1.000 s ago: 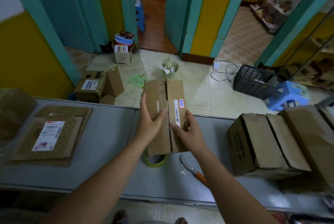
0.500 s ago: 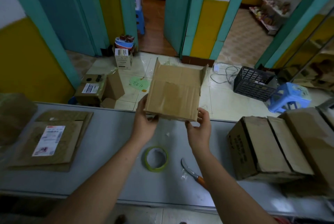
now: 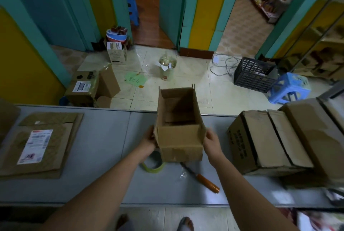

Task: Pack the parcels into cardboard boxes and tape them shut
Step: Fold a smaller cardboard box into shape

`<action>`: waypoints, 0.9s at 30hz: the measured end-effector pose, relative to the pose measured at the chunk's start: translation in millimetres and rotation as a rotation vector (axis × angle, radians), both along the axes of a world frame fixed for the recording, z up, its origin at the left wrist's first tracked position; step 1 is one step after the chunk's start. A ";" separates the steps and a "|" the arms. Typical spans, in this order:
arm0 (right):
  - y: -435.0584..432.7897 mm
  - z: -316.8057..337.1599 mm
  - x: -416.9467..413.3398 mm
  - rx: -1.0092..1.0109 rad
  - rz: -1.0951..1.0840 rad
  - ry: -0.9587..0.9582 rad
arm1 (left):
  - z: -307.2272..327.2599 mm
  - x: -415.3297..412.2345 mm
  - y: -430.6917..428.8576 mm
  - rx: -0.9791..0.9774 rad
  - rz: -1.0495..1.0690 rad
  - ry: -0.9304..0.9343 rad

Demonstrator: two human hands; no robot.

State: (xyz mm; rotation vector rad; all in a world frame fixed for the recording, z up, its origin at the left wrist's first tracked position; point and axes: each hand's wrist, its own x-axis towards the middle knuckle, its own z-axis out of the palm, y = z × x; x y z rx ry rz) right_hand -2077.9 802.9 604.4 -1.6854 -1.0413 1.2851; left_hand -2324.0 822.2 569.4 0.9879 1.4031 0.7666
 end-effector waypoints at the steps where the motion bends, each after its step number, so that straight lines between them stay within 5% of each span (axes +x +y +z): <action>1: -4.2 -7.8 3.5 -0.029 -0.004 -0.008 | -2.3 2.0 -3.1 0.024 -0.035 0.045; 7: -26.1 -13.6 11.6 -0.239 -0.096 0.023 | 6.5 10.0 -0.7 0.099 -0.196 0.100; 10: -33.1 -18.2 18.3 -0.261 -0.140 0.210 | 3.7 2.8 -0.9 0.064 -0.376 0.171; 14: -42.6 -17.2 25.0 -0.290 -0.150 0.373 | -13.3 -19.1 -8.8 0.025 -0.625 0.495; 18: -41.9 -17.3 23.2 -0.275 -0.154 0.401 | -30.1 -40.5 -18.7 0.090 -0.648 0.681; 27: -20.4 1.9 -0.3 -0.303 -0.054 0.356 | -44.9 -123.8 -41.1 0.080 -0.517 0.621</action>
